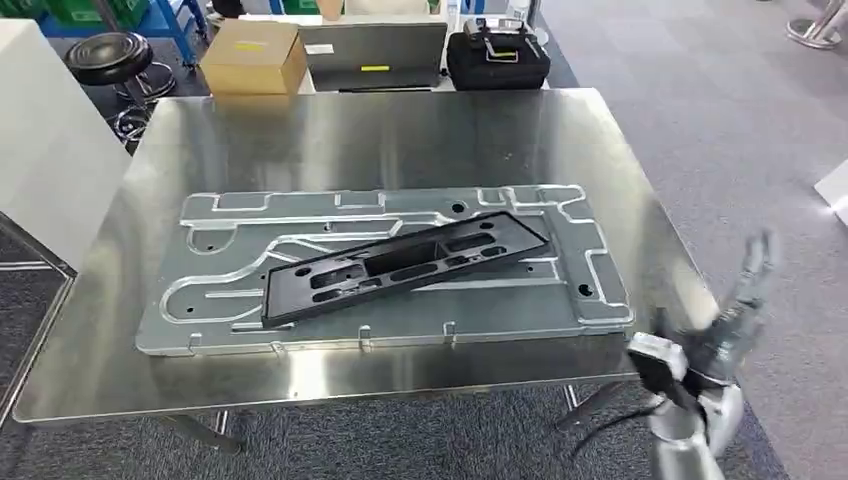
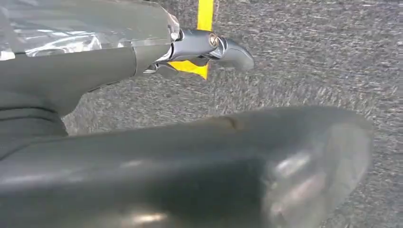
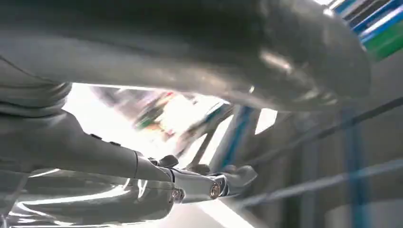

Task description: Take the parts from the cabinet and place them on the table.

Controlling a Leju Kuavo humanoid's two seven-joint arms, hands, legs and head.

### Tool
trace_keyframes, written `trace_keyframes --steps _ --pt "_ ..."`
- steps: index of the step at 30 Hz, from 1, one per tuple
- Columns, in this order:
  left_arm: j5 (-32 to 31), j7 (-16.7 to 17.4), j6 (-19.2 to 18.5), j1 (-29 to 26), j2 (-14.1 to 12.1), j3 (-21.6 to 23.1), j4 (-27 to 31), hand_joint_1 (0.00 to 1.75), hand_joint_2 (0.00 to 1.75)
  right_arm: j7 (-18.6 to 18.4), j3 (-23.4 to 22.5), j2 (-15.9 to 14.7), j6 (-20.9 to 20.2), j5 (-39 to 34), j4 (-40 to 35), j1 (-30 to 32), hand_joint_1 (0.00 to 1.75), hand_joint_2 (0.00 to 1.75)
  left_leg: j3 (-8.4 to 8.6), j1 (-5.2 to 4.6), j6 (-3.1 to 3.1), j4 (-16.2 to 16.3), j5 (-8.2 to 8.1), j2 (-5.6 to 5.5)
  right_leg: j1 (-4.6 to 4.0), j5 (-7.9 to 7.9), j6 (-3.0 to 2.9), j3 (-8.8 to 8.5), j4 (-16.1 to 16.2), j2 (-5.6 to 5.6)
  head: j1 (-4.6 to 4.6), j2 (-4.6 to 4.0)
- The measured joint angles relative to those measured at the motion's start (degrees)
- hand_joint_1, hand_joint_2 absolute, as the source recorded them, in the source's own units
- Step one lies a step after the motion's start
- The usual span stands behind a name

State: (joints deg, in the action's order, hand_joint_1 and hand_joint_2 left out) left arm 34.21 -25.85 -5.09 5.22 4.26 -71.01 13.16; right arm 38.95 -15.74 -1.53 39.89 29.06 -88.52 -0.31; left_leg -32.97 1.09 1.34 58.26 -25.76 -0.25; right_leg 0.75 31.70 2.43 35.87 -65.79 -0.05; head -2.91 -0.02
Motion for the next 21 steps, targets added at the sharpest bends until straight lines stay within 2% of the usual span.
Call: trace_keyframes --steps 1,2,3,4,5,7,8,9,11,12,13,14,15,17,18,19,20,21 --pt "0.0 -0.1 -0.1 -0.1 0.0 -0.1 0.0 0.00 0.00 0.0 -2.7 -0.1 0.0 -0.5 0.0 2.0 0.00 0.00 -0.03 -0.08 0.08 0.0 -0.05 0.02 0.01 2.06 0.11 2.24 -4.6 0.00 0.00 0.00" --pt "0.0 -0.2 -0.3 -0.2 0.0 -0.2 0.0 0.00 0.00 0.0 -5.9 -0.1 0.2 -0.5 0.3 3.6 0.00 0.00 -0.06 -0.20 0.15 0.0 -0.10 0.04 0.00 3.43 0.15 4.22 -8.4 0.00 0.00 0.00" --pt "0.0 -0.3 -0.3 -0.3 0.0 -0.3 0.0 0.00 0.00 0.0 -8.3 0.1 0.2 -0.4 0.8 5.0 0.00 0.00 -0.06 -0.36 0.19 0.0 -0.10 0.19 0.02 3.45 0.11 5.16 -10.1 -0.01 0.00 0.00" --pt "0.0 -0.5 -0.4 -0.3 0.0 -0.4 0.0 0.00 0.00 0.0 -10.4 0.3 0.2 0.3 1.5 6.4 0.00 0.00 -0.02 -0.48 0.19 0.0 -0.11 0.24 0.01 2.12 -0.04 4.61 -8.9 -0.01 0.00 0.00" --pt "0.0 -0.6 -0.4 -0.3 0.0 -0.4 0.0 0.00 0.00 0.0 -13.0 0.6 0.2 1.1 2.7 7.1 0.00 0.00 0.04 -0.61 0.19 0.0 -0.05 0.28 -0.04 -0.10 -0.34 2.69 -5.1 -0.01 0.00 0.00" --pt "0.0 -0.7 -0.7 -0.2 0.0 -0.4 0.0 0.00 0.00 0.0 -17.0 1.2 0.2 1.6 5.4 7.8 0.00 0.00 0.19 -0.81 0.13 0.0 0.03 0.37 -0.21 -4.43 -1.29 -3.40 5.9 0.00 0.00 0.00" --pt "0.0 -0.8 -0.8 -0.1 0.0 -0.4 0.0 0.00 0.00 0.0 -18.9 1.4 0.2 1.9 6.8 7.9 0.00 0.00 0.24 -1.11 -0.03 0.1 0.04 0.42 -0.58 -4.29 -1.48 -4.18 7.6 0.08 0.00 0.00" --pt "0.0 -0.9 -1.0 -0.1 0.0 -0.4 0.0 0.00 0.00 0.0 -20.3 1.8 0.2 2.3 8.1 8.1 0.00 0.00 0.26 -1.21 -0.24 0.1 0.07 0.40 -0.64 -4.87 -1.63 -4.00 7.9 0.08 0.02 0.00" --pt "0.0 -1.0 -1.0 0.0 0.0 -0.4 0.0 0.00 0.00 0.0 -22.8 2.1 0.2 2.6 10.8 8.4 0.00 0.00 0.31 -1.06 -0.83 -0.1 0.26 0.47 -0.83 -4.93 -1.92 -3.89 7.7 0.08 0.00 0.00" --pt "0.0 -1.1 -1.1 0.0 0.0 -0.4 0.0 0.00 0.00 0.0 -23.6 2.3 0.2 2.6 11.8 8.5 0.00 0.00 0.37 -1.10 -1.20 -0.3 0.49 0.47 -0.76 -5.26 -2.36 -3.88 7.9 0.06 0.00 0.00" --pt "0.0 -1.2 -1.1 0.0 -0.2 -0.4 0.0 0.00 0.00 0.0 -24.3 2.6 0.2 2.8 13.1 8.5 0.00 0.00 0.19 -1.20 -1.59 0.4 -0.19 0.49 -0.03 -5.92 -2.83 -3.80 8.5 -0.05 0.00 0.00" --pt "0.0 -1.2 -1.2 0.0 -0.2 -0.4 0.0 0.00 0.00 0.0 -24.6 2.7 0.2 3.2 14.5 8.3 0.00 0.00 -0.36 -1.13 -1.91 1.9 -2.20 0.40 -0.11 -6.20 -3.12 -3.55 8.6 0.00 0.00 0.00" --pt "0.0 -1.2 -1.2 0.0 -0.2 -0.4 0.0 0.00 0.00 0.0 -25.2 2.7 0.2 3.9 16.2 8.0 0.00 0.00 -1.49 -0.97 -2.04 5.4 -5.30 0.37 -0.13 -6.45 -3.48 -3.19 8.6 0.01 0.00 0.00" --pt "0.0 -1.4 -1.3 0.1 -0.2 -0.5 0.0 0.00 0.00 0.0 -26.6 2.8 0.2 4.5 20.7 7.6 0.00 0.00 -4.13 -0.90 -2.23 14.1 -10.64 0.37 -0.28 -7.04 -3.52 -2.33 8.6 0.00 0.00 0.00" --pt "0.0 -1.5 -1.4 0.1 -0.3 -0.6 0.0 0.00 0.00 0.0 -27.2 2.8 0.2 5.2 23.0 7.4 0.00 0.00 -4.44 -0.91 -2.26 16.5 -11.59 0.37 -0.28 -7.40 -3.48 -1.81 8.4 -0.02 0.00 0.00" --pt "0.0 -1.5 -1.4 0.0 -0.3 -0.7 0.0 0.00 0.00 0.0 -27.8 2.6 0.2 6.4 26.5 6.5 0.00 0.00 -3.42 -0.88 -2.21 15.9 -11.07 0.38 -0.29 -7.76 -3.43 -1.35 8.4 0.03 0.00 0.00" --pt "0.0 -1.4 -1.4 0.0 -0.3 -0.9 0.0 0.00 0.00 0.0 -28.8 2.0 0.2 8.3 31.3 5.2 0.00 0.00 -1.22 -0.87 -2.07 13.0 -9.54 0.39 -0.30 -8.11 -3.38 -0.94 8.3 0.10 0.00 0.00" --pt "0.0 -1.2 -1.4 0.1 -0.3 -1.0 0.0 0.00 0.00 -0.2 -30.1 1.5 0.1 10.8 37.5 3.9 0.00 0.00 2.10 -0.87 -1.89 7.8 -7.42 0.39 -0.31 -8.45 -3.19 -0.52 8.2 0.22 0.00 0.00"
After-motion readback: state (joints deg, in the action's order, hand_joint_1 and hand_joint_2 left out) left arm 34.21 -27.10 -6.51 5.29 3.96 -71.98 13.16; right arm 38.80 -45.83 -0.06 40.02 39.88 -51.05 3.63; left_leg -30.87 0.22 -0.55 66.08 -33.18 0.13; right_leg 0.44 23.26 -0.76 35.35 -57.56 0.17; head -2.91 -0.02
